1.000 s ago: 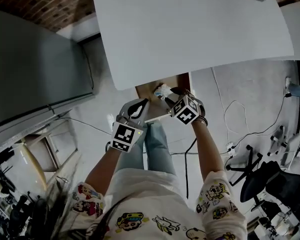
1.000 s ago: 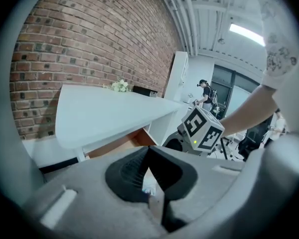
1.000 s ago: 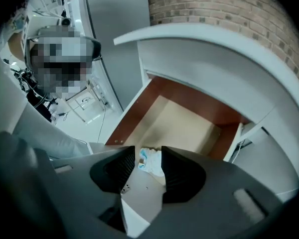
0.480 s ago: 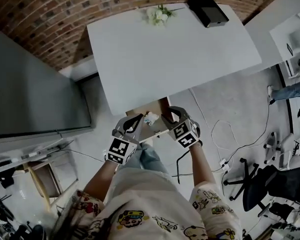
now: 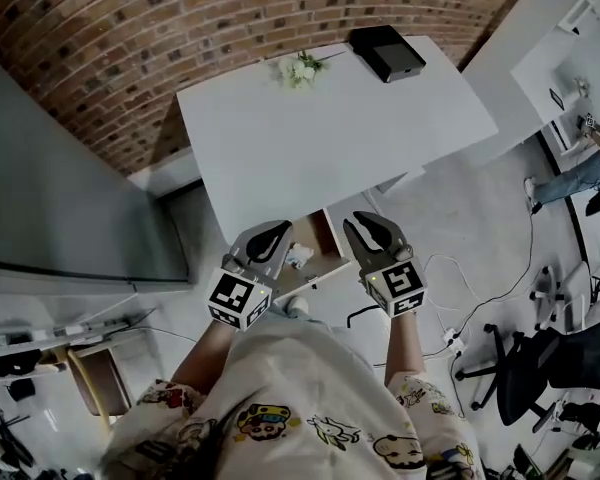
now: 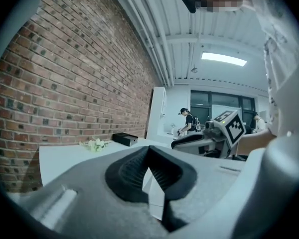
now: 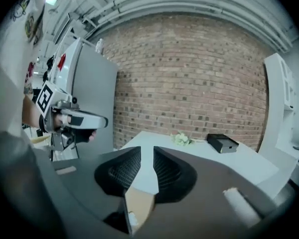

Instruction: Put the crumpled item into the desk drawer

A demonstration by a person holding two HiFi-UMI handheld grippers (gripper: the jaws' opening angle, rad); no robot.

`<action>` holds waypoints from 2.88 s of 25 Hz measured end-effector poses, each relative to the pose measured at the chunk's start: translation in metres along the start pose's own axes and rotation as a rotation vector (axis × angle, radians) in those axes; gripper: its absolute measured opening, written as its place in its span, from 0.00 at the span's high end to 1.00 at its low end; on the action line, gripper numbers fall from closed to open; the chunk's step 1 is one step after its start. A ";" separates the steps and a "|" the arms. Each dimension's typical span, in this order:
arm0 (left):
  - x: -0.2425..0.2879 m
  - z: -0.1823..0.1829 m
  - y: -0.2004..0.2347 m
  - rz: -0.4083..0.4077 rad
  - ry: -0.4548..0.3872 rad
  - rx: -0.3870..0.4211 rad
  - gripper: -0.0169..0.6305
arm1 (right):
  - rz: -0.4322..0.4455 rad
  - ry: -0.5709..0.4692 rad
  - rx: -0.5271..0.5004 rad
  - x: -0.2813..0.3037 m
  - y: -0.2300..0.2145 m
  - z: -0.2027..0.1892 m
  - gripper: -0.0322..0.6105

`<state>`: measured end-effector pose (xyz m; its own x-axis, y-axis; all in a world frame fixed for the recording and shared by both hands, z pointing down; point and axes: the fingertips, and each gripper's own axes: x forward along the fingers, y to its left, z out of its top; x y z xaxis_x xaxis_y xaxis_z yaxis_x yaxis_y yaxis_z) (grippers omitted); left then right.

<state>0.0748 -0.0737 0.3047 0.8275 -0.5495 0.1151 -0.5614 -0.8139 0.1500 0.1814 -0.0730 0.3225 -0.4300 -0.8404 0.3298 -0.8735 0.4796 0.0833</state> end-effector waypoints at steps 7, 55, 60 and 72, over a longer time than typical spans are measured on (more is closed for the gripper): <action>-0.017 0.039 -0.010 -0.004 -0.079 -0.027 0.98 | -0.051 -0.226 0.138 -0.051 -0.006 0.058 0.85; -0.060 0.013 -0.006 0.057 -0.029 -0.104 0.98 | -0.078 -0.270 0.322 -0.078 0.027 0.041 0.94; -0.060 0.013 -0.007 0.055 -0.030 -0.098 0.98 | -0.083 -0.259 0.326 -0.080 0.026 0.038 0.94; -0.063 0.008 -0.013 -0.005 -0.006 -0.059 0.98 | -0.074 -0.238 0.309 -0.084 0.029 0.033 0.94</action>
<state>0.0304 -0.0301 0.2874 0.8301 -0.5469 0.1082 -0.5569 -0.8042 0.2078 0.1850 0.0033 0.2660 -0.3727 -0.9222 0.1033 -0.9159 0.3477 -0.2007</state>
